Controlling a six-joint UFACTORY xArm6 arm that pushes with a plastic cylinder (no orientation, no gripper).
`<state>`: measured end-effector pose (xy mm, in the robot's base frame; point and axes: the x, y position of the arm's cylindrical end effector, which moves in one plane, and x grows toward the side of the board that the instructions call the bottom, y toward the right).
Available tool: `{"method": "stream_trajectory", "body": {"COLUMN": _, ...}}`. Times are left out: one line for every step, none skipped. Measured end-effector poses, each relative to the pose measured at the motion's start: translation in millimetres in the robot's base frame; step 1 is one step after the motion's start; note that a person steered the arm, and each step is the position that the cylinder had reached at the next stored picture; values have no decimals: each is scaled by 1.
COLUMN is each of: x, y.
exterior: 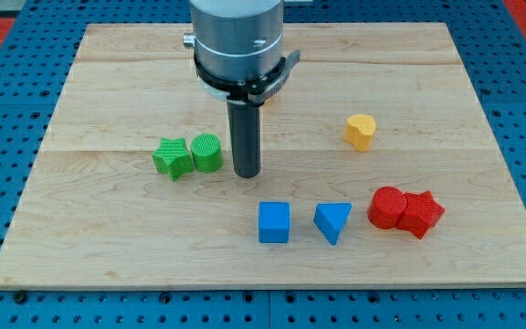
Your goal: Slightly move the yellow heart diagonal to the yellow hexagon
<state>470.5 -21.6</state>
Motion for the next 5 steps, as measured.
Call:
{"method": "stream_trajectory", "body": {"x": -24, "y": -3}}
{"method": "stream_trajectory", "body": {"x": -29, "y": 63}}
{"method": "stream_trajectory", "body": {"x": -16, "y": 125}}
{"method": "stream_trajectory", "body": {"x": -16, "y": 176}}
{"method": "stream_trajectory", "body": {"x": -18, "y": 191}}
